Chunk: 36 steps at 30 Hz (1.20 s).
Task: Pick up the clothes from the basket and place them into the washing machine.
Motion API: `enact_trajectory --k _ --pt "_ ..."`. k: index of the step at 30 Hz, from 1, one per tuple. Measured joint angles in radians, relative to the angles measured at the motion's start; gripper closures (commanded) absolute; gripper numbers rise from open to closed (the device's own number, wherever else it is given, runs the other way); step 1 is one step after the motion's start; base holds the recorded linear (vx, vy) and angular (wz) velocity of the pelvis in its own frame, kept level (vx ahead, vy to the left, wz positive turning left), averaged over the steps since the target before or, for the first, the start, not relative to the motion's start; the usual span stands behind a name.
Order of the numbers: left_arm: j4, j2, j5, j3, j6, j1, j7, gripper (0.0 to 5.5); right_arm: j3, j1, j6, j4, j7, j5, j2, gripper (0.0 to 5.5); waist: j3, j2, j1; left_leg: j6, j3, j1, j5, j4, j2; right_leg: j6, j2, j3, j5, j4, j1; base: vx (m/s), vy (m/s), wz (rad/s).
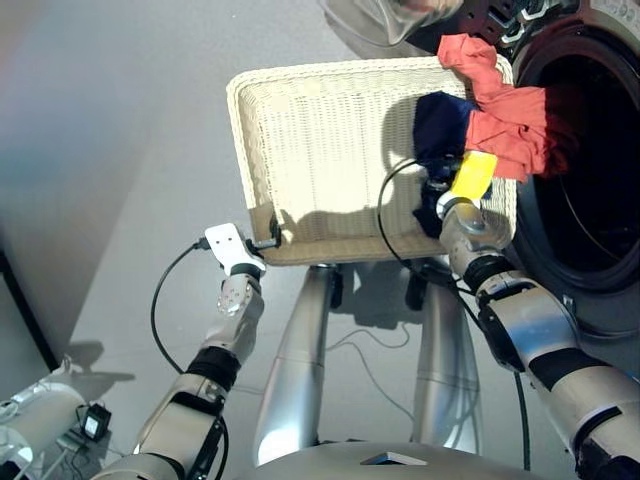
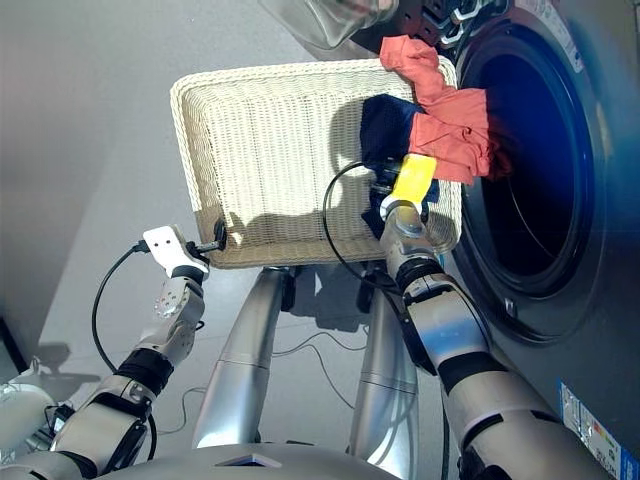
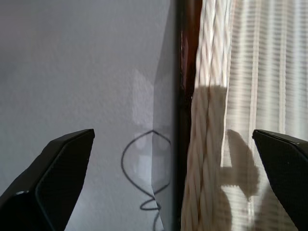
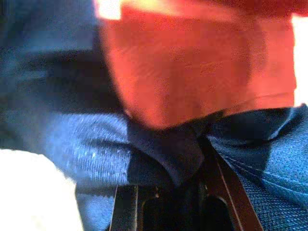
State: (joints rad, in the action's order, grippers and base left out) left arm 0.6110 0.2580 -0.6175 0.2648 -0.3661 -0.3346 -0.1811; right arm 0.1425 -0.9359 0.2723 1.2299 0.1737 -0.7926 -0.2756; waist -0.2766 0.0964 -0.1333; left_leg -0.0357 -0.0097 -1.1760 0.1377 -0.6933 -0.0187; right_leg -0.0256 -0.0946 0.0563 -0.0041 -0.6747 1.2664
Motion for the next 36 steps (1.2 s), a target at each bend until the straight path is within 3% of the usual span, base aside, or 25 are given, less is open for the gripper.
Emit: enact_trajectory --k 9,13,18,23,28,30,34,36 --pt "-0.007 0.003 0.0 -0.005 -0.011 0.003 0.001 0.0 -0.147 0.031 0.088 -0.207 0.082 -0.1 -0.005 5.5 -0.009 0.033 -0.009 0.017 0.042 0.043 0.009 0.008 -0.007 0.019 0.004 -0.034 0.002 0.014 -0.028 0.0 0.0 0.0" --pt "-0.026 0.009 0.0 -0.006 -0.022 0.042 0.001 0.0 -0.179 -0.008 0.09 -0.275 0.152 -0.118 -0.013 5.5 -0.013 0.043 -0.019 0.035 0.079 0.035 0.019 0.006 -0.006 0.035 0.014 -0.085 0.009 0.02 -0.007 -0.001 0.012 -0.111" --pt "-0.029 0.01 0.001 -0.006 -0.023 0.049 0.011 0.0 -0.194 -0.023 0.115 -0.373 0.246 -0.117 -0.024 5.5 -0.027 0.079 -0.024 0.065 0.108 0.02 0.025 -0.003 -0.007 0.067 0.015 -0.115 0.029 0.049 -0.002 0.001 0.005 -0.036" --pt "-0.031 0.01 0.003 -0.005 -0.024 0.05 0.013 0.0 -0.231 -0.023 0.141 -0.409 0.295 -0.117 -0.028 5.5 -0.029 0.082 -0.024 0.098 0.14 0.019 0.035 -0.014 -0.024 0.1 0.001 -0.147 0.036 0.055 -0.004 0.0 0.0 0.0" --pt "-0.031 0.015 0.013 -0.006 -0.024 0.051 0.019 0.0 -0.235 -0.022 0.186 -0.412 0.282 -0.118 -0.03 5.5 -0.046 0.059 -0.007 0.121 0.177 0.047 0.039 -0.007 -0.024 0.116 -0.005 -0.172 0.043 0.065 -0.029 0.0 0.0 0.0" --pt "-0.031 0.023 0.013 -0.007 -0.024 0.052 0.021 0.0 -0.264 -0.022 0.23 -0.435 0.261 -0.119 -0.033 5.5 -0.053 0.05 0.013 0.124 0.178 0.057 0.042 -0.005 -0.024 0.117 -0.006 -0.172 0.04 0.068 -0.04 0.0 0.0 0.0" --pt "-0.03 0.025 0.013 -0.008 -0.024 0.052 0.023 0.0 -0.324 -0.03 0.332 -0.477 0.238 -0.119 -0.177 5.5 -0.055 0.047 0.033 0.124 0.181 0.073 0.042 0.006 -0.024 0.119 -0.006 -0.172 0.041 0.073 -0.051 0.0 0.0 0.0" --pt "-0.019 0.025 0.021 -0.017 -0.024 0.053 0.023 0.0 -0.348 -0.035 0.349 -0.486 0.238 -0.119 -0.239 5.5 -0.055 0.047 0.046 0.12 0.181 0.087 0.04 0.021 -0.02 0.117 -0.002 -0.172 0.045 0.086 -0.064 0.0 0.0 0.0"
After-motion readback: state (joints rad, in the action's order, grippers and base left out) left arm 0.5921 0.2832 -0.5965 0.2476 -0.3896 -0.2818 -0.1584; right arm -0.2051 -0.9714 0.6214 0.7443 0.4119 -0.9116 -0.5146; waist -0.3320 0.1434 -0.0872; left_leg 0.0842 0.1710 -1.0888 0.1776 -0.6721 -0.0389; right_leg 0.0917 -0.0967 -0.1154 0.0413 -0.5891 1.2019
